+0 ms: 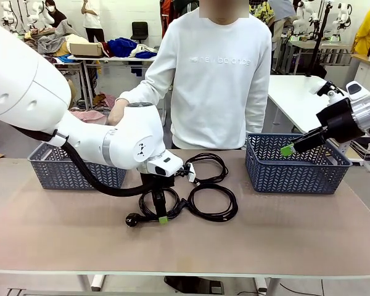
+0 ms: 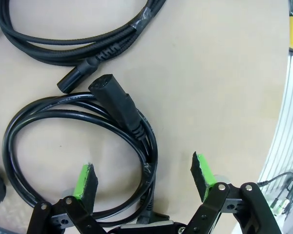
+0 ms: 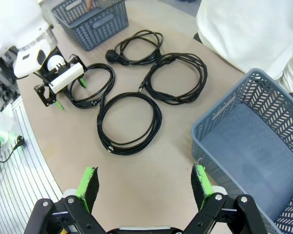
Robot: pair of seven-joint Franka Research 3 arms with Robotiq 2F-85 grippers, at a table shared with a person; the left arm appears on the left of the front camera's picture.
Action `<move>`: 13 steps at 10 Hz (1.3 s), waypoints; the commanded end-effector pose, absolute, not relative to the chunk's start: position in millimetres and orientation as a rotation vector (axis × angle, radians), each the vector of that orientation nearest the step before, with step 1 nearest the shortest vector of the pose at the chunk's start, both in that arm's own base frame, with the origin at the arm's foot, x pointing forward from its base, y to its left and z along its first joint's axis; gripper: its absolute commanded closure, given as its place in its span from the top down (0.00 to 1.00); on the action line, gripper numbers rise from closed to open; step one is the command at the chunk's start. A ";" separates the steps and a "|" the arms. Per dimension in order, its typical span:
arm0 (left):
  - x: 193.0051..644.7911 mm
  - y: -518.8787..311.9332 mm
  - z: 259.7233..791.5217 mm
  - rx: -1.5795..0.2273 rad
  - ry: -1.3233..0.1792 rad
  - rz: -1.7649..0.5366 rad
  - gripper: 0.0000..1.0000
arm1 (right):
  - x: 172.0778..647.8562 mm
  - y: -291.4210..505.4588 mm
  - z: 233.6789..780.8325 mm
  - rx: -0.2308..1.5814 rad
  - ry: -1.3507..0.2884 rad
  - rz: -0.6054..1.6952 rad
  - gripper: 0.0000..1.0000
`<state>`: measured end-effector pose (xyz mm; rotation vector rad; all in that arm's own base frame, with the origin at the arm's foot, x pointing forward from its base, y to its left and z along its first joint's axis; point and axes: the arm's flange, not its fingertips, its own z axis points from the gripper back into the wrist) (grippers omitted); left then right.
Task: Organize the cables according to human instructions.
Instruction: Pick up a bundle of cables and place it in the basket indicated by the human.
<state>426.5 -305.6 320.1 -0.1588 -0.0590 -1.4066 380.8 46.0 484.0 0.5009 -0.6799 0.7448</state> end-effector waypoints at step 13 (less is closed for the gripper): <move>438.2 -312.3 308.0 -0.126 0.004 -1.381 0.60 | 384.3 44.3 483.3 0.515 -0.700 0.767 1.00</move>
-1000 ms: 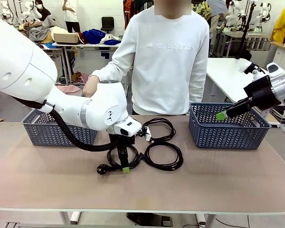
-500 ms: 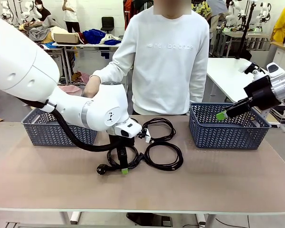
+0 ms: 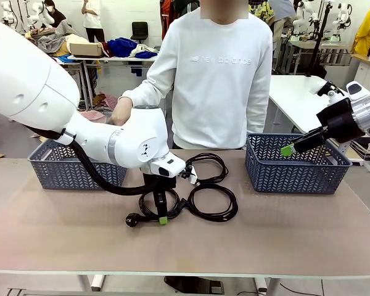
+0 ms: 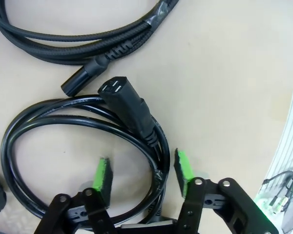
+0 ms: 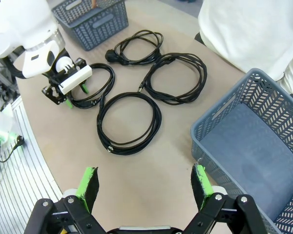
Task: Organize the cables according to human instructions.
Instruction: Pick up a bundle of cables and place it in the basket indicated by the human.
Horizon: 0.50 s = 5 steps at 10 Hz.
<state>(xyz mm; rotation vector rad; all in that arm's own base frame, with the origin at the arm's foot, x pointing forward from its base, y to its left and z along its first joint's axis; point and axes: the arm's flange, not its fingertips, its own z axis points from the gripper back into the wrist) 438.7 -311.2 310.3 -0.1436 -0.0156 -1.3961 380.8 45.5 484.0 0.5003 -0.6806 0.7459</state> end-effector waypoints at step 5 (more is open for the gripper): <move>438.0 -311.3 308.5 -0.127 0.011 -1.379 0.19 | 384.3 44.3 483.3 0.515 -0.700 0.767 1.00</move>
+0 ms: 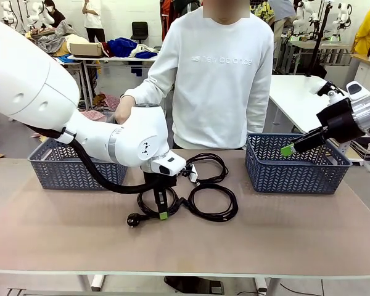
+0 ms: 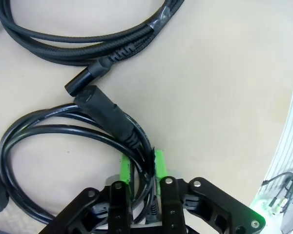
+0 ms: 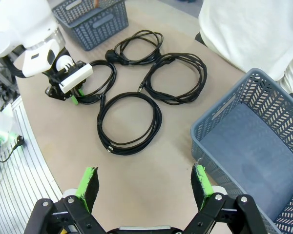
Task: Organize the cables according to human instructions.
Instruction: Pick up a bundle of cables and place it in the basket indicated by the human.
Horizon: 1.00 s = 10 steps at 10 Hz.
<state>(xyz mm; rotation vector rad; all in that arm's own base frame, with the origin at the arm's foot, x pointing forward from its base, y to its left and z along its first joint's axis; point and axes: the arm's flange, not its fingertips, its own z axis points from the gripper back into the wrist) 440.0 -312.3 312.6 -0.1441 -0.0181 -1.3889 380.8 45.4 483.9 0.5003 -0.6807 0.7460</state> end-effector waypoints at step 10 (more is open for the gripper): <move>426.7 -331.9 396.0 0.033 -0.064 -1.338 0.00 | 384.3 44.3 483.3 0.515 -0.700 0.767 1.00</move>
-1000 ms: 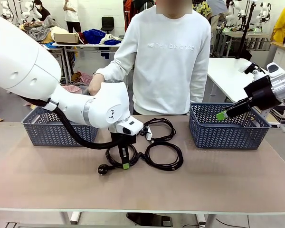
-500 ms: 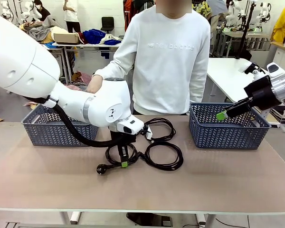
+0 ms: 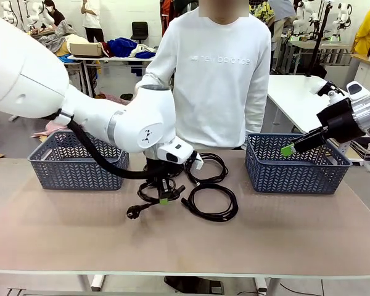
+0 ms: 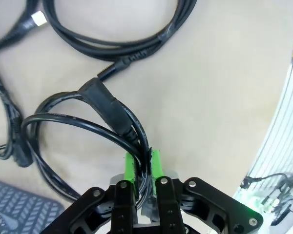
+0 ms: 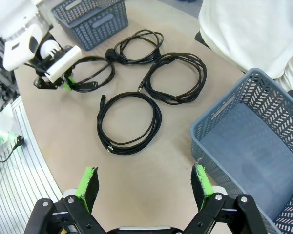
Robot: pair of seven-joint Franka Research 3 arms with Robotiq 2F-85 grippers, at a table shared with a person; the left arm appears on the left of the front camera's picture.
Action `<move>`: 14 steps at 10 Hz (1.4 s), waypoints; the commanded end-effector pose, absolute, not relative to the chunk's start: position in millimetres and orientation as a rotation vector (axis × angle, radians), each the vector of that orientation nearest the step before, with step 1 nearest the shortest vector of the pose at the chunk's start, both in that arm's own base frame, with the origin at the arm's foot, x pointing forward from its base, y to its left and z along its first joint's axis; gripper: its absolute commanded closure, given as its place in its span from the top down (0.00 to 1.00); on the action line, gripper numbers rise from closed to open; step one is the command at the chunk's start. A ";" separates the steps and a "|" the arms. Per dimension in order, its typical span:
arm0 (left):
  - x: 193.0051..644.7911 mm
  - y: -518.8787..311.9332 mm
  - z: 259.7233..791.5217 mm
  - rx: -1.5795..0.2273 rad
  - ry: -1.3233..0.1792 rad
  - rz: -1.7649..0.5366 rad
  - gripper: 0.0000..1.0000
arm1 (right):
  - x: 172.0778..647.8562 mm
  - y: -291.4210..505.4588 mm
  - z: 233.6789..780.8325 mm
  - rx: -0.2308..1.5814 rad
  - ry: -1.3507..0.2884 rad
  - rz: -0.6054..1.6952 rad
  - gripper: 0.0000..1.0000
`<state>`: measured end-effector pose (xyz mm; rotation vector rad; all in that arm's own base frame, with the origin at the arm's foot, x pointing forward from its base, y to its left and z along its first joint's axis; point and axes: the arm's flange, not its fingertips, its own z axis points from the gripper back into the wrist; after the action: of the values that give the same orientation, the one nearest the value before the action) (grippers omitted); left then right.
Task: Organize the cables according to human instructions.
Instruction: Pick up a bundle of cables and place it in the basket indicated by the human.
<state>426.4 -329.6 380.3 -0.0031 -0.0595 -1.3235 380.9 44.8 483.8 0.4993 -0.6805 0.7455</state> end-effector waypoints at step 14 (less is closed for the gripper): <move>493.8 -221.8 551.5 0.080 -0.173 -1.247 0.00 | 384.3 44.3 483.3 0.515 -0.700 0.767 1.00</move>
<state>497.8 -214.5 550.5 0.0619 -0.1795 -1.2227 380.7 45.3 484.0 0.5002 -0.6806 0.7451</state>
